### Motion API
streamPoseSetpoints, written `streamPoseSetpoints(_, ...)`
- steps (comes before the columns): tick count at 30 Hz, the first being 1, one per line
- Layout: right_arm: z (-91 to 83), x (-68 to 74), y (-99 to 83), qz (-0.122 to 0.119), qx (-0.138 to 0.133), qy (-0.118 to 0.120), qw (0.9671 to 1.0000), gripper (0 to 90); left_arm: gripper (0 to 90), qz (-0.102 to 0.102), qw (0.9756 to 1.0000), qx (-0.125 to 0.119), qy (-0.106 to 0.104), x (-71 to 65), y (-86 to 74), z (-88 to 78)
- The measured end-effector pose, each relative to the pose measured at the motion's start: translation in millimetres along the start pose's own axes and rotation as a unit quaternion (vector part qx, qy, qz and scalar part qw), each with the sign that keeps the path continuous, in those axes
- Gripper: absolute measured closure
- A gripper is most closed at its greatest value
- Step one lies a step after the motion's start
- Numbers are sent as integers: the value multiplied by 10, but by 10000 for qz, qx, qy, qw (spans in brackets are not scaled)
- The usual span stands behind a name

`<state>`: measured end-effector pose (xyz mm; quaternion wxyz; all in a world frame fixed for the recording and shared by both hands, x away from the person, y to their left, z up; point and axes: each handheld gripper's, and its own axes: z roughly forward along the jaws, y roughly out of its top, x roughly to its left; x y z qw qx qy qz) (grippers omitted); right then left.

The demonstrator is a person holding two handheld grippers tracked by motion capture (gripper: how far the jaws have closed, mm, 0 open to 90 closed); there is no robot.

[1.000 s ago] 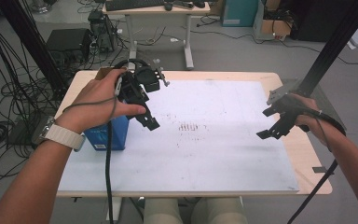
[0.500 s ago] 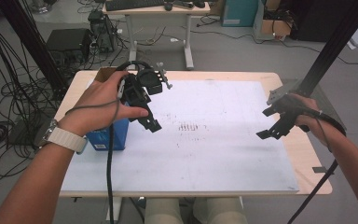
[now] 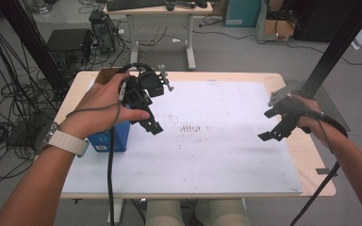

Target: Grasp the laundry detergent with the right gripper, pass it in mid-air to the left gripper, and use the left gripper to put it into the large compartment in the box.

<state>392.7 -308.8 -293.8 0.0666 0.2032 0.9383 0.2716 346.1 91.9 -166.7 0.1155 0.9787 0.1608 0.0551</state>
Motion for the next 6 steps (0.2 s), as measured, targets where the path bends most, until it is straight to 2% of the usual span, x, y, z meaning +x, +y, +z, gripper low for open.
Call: streamPoseSetpoints(6, -5, -9, -10, 0, 8, 3, 10000, 30, 93, 26, 10000, -2, -45, 19, 14, 7)
